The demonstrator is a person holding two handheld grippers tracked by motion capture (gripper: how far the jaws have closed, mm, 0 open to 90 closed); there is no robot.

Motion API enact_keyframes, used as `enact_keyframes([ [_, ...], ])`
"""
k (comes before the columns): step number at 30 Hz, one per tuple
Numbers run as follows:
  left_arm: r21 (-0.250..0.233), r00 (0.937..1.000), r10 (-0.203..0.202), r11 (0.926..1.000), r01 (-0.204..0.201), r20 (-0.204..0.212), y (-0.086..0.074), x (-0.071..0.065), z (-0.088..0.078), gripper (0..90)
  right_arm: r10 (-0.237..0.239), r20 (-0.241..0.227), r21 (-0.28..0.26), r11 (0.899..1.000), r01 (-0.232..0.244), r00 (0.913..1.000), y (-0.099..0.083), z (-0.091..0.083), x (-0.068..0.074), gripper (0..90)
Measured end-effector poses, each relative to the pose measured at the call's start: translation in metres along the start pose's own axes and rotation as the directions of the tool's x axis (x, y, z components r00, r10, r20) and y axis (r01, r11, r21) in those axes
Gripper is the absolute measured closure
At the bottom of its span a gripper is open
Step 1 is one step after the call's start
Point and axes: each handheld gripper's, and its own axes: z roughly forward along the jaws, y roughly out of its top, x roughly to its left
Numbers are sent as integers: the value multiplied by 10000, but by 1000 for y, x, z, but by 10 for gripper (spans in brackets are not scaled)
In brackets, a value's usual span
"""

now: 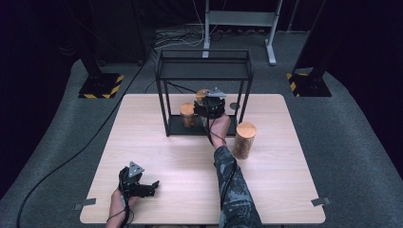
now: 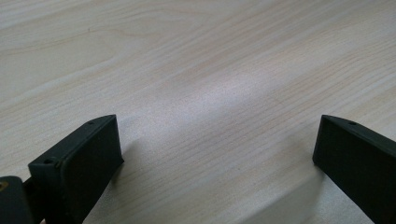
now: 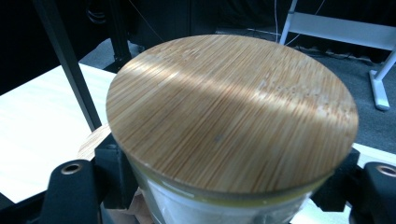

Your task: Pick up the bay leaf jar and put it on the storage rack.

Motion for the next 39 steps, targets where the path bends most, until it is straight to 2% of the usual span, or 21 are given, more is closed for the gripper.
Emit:
enact_keyframes([
  [17,-35,10000,-22,10000,22,14,0,0,0,6,202,79,258,9995,-204,9998,-5,16,-1,250],
  [22,-29,10000,6,10000,-6,16,0,0,0,6,479,28,238,9986,-480,9988,-8,19,-4,250],
  [39,-29,10000,20,10000,-20,4,0,0,0,6,307,-19,30,9995,-307,9995,-11,21,-2,250],
])
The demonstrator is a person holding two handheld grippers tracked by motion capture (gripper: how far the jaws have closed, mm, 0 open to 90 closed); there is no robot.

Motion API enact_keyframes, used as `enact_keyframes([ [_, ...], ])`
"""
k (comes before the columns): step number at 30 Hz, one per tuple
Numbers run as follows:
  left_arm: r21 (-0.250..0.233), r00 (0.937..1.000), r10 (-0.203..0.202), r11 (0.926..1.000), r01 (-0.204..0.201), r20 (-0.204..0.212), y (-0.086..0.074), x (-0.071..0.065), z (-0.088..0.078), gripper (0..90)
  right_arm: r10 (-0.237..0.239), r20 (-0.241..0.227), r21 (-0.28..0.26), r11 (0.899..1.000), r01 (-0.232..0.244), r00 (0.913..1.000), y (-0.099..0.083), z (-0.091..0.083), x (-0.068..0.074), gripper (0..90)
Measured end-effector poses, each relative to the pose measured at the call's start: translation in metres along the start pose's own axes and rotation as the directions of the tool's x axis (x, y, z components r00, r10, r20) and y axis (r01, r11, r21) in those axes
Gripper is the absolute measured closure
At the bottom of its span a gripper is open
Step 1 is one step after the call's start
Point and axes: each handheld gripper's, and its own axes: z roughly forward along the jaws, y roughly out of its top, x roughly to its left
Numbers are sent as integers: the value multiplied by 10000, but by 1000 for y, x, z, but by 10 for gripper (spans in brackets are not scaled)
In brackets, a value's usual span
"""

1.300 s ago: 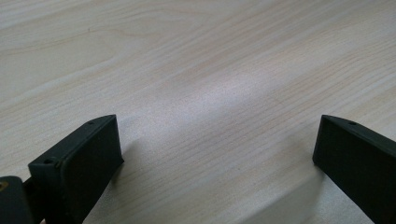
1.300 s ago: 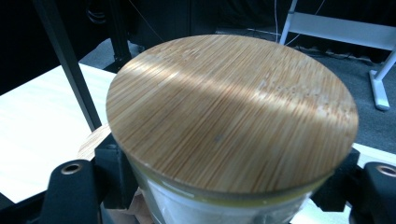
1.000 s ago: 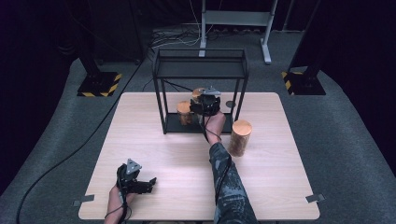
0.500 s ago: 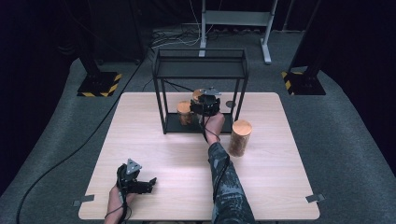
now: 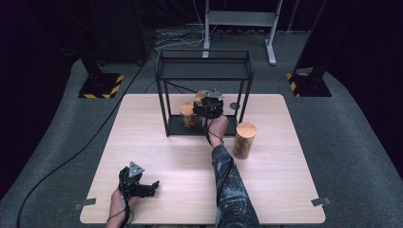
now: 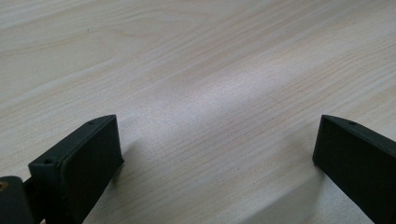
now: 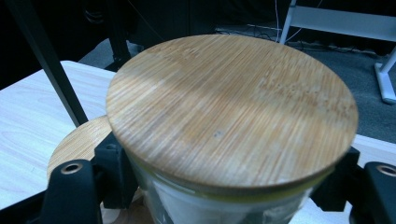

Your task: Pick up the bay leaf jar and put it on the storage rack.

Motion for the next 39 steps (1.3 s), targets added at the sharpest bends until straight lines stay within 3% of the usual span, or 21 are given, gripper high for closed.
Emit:
enact_keyframes([
  [34,-1,10000,-26,10000,26,17,0,0,0,6,41,-82,202,9998,-40,10000,2,0,-1,245],
  [38,1,10000,-28,10000,28,21,0,0,0,6,135,-153,272,9995,-131,9998,3,-1,-1,234],
  [39,1,10000,-26,10000,26,20,0,0,0,6,290,-215,365,9989,-282,9993,3,-1,-1,195],
])
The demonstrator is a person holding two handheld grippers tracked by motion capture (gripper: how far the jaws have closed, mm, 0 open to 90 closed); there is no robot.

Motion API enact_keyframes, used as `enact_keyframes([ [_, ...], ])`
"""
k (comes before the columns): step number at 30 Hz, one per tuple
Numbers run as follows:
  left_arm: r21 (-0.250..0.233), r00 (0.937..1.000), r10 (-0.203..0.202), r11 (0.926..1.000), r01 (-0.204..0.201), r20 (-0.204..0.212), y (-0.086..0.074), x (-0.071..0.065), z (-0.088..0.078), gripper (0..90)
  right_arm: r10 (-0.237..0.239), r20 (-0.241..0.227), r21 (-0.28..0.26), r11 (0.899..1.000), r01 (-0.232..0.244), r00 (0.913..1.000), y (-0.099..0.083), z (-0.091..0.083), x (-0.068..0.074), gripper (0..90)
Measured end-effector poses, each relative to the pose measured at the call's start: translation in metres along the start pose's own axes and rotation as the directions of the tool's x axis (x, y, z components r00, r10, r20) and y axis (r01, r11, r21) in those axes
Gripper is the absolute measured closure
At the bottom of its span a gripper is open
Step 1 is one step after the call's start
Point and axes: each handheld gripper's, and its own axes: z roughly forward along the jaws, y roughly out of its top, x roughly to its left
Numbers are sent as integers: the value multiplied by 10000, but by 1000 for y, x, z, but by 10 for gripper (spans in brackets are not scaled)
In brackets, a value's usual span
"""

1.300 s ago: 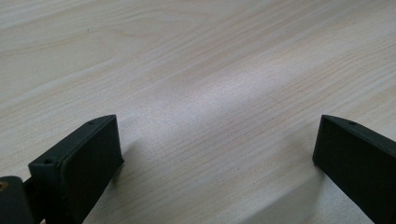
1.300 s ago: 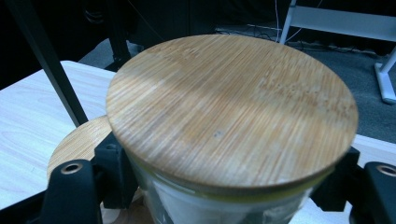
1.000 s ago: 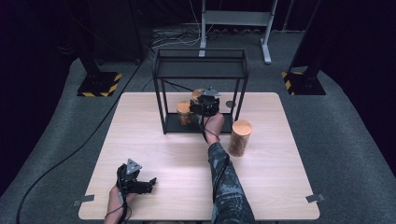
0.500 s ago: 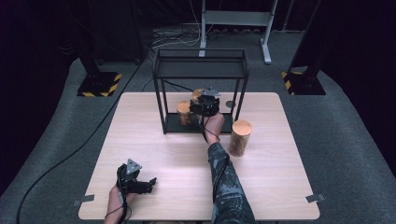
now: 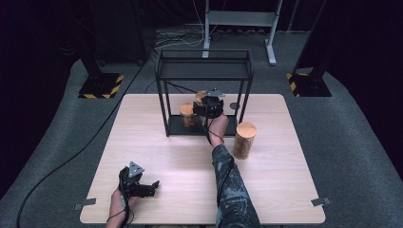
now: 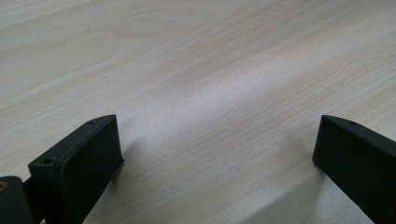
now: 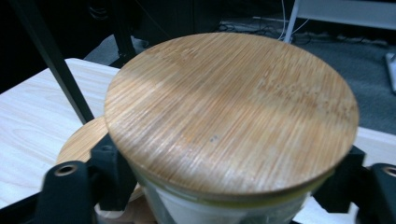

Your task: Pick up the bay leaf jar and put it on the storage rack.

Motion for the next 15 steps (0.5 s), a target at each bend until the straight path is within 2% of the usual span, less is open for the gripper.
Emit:
enact_keyframes([
  [1,-2,10000,-2,10000,2,2,0,0,0,6,133,47,130,9998,-134,9999,1,0,0,144],
  [3,1,10000,1,10000,-1,-1,0,0,0,6,554,-261,317,9980,-546,9981,2,0,0,93],
  [7,-2,10000,-22,10000,22,8,0,0,0,6,743,-413,647,9953,-715,9964,4,-4,3,27],
  [15,31,10000,15,10000,-15,9,0,0,0,5,1050,-605,965,9904,-989,9926,1,-19,5,2],
])
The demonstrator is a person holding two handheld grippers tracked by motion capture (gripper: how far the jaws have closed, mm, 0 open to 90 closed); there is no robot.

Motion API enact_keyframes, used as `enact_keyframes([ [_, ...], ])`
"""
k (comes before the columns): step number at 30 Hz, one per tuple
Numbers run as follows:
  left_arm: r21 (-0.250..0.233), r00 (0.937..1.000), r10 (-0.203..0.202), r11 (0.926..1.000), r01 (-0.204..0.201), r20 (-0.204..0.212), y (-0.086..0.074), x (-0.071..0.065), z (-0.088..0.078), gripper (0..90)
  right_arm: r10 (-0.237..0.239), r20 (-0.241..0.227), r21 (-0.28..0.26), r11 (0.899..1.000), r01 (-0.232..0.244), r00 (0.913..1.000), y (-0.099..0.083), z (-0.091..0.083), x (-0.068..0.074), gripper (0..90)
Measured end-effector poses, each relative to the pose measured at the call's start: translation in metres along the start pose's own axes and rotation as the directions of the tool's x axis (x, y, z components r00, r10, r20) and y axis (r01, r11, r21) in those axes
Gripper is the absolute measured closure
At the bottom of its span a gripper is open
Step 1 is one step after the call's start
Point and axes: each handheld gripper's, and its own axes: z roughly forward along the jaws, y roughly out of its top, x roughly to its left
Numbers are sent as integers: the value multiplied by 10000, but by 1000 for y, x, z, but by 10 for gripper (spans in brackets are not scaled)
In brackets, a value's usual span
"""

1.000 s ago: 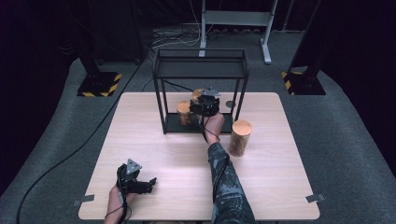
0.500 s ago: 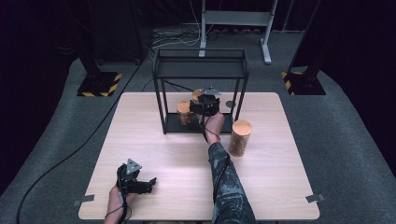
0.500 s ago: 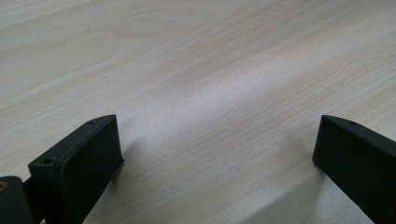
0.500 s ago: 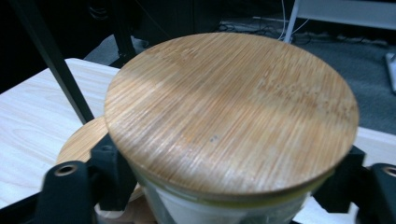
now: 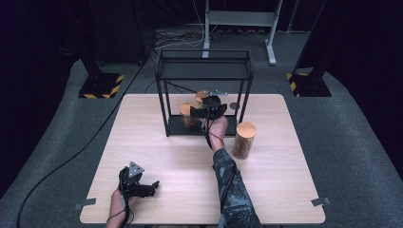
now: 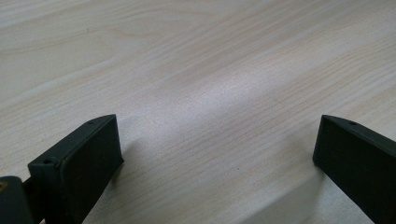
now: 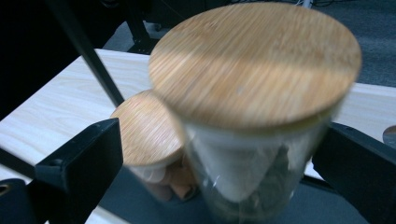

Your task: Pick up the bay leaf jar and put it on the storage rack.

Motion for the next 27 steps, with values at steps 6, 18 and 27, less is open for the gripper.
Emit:
enact_keyframes([
  [6,8,10000,-1,10000,1,-2,0,0,0,4,-336,-356,155,9993,341,9988,-7,-16,5,0],
  [18,8,10000,18,10000,-18,-18,0,0,0,4,-1197,-1082,288,9919,1235,9869,-31,-50,20,0],
  [27,-8,10000,-13,10000,12,-48,0,0,0,3,-1706,-1407,761,9803,1825,9752,-71,-71,21,0],
])
